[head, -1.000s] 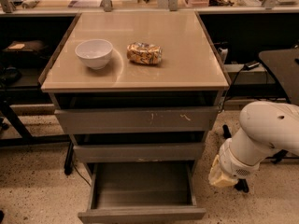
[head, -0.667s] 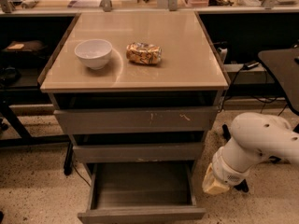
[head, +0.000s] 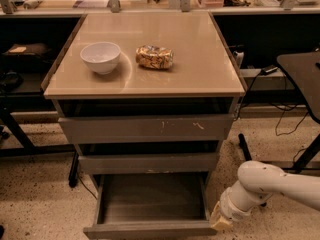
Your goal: Close bottom drawer
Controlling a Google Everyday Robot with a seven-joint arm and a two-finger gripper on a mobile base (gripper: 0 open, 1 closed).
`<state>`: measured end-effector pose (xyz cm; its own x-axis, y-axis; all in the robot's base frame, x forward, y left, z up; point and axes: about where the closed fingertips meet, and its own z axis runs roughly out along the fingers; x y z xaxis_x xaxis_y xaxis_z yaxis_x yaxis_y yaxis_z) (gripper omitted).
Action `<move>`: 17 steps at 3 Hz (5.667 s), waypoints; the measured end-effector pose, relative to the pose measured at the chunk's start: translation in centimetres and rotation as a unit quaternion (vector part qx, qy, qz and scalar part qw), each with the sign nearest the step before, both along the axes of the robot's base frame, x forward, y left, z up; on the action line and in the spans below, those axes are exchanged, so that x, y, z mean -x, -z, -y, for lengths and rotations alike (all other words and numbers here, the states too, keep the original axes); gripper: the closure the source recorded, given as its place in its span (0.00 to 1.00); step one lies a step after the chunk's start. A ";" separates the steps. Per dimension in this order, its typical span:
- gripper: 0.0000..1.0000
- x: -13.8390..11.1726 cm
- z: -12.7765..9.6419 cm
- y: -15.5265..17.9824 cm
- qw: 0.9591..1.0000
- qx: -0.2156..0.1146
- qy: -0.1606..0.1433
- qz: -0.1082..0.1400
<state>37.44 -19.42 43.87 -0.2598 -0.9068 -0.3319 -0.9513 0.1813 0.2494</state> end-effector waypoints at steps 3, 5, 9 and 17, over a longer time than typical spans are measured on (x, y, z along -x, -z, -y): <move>1.00 -1.0 0.0 7.9 0.998 -0.065 0.009 -0.021; 1.00 -1.0 0.1 15.6 0.996 -0.057 -0.007 0.064; 1.00 -5.8 -0.8 20.9 0.978 -0.075 -0.041 0.190; 1.00 -1.0 -1.7 28.3 0.986 -0.057 -0.048 0.151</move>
Offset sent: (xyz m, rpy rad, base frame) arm 0.0188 -0.0059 -0.0971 0.1783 0.0715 -0.0316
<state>38.39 -17.70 15.60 -0.0474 -0.8748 -0.4822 -0.9967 0.0732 -0.0348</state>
